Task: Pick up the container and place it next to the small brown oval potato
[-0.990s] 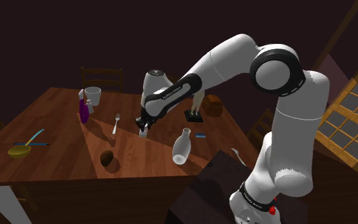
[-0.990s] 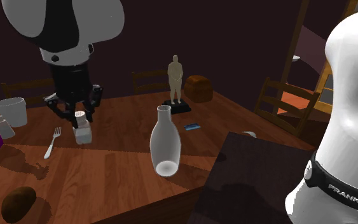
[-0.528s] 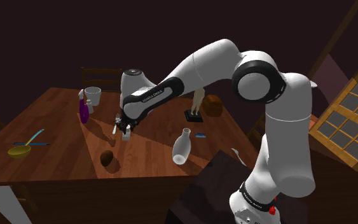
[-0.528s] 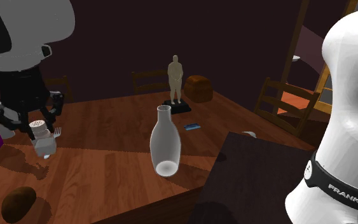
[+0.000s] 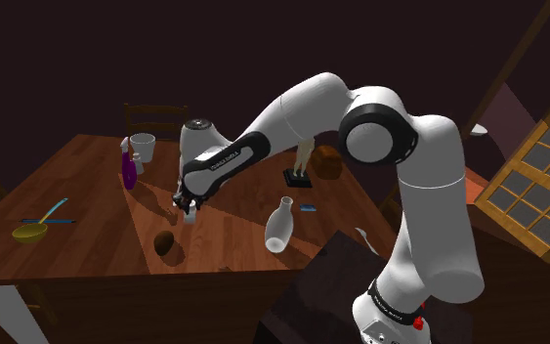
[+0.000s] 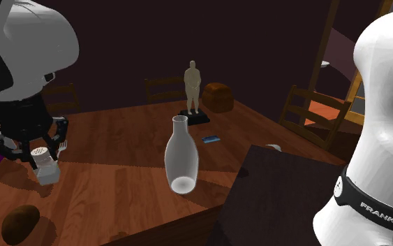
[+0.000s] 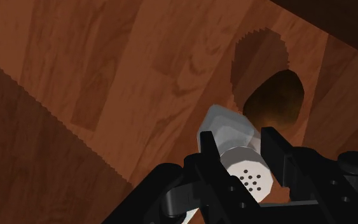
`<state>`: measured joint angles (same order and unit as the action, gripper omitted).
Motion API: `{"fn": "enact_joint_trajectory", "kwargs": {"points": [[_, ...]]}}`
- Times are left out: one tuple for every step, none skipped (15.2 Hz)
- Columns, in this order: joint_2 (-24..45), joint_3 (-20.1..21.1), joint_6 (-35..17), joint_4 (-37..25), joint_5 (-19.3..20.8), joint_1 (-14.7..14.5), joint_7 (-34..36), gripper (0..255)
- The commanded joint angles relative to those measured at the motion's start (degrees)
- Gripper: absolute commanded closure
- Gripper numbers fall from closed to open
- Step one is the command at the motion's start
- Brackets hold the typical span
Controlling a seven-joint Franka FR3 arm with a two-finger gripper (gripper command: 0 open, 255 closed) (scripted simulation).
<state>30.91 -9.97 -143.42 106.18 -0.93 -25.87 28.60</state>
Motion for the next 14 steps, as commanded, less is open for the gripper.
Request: {"fn": "enact_joint_trajectory", "kwargs": {"points": [[1.0,0.1,-1.2,0.2,-0.1,0.1,0.0,255],[1.6,0.2,-1.8,0.2,-0.2,0.1,0.0,255],[2.1,0.3,-2.3,0.2,-0.3,0.2,0.0,255],[2.7,0.3,-2.8,0.1,-0.4,0.2,0.0,255],[3.3,0.4,-3.3,0.1,-0.5,0.3,0.0,255],[3.8,0.5,-3.8,0.0,-0.5,0.4,0.0,255],[4.4,0.6,-4.4,-0.1,-0.6,0.4,-0.1,255],[5.0,0.6,-4.9,-0.2,-0.7,0.5,-0.1,255],[5.6,0.7,-5.4,-0.3,-0.8,0.5,-0.1,255],[6.2,0.8,-5.8,-0.4,-0.8,0.6,-0.1,255],[6.9,0.9,-6.3,-0.5,-0.9,0.7,-0.1,255],[7.5,0.9,-6.8,-0.6,-1.0,0.7,-0.1,255],[8.1,1.0,-7.3,-0.8,-1.0,0.8,-0.1,255],[8.7,1.1,-7.8,-1.0,-1.1,0.9,-0.1,255]]}}
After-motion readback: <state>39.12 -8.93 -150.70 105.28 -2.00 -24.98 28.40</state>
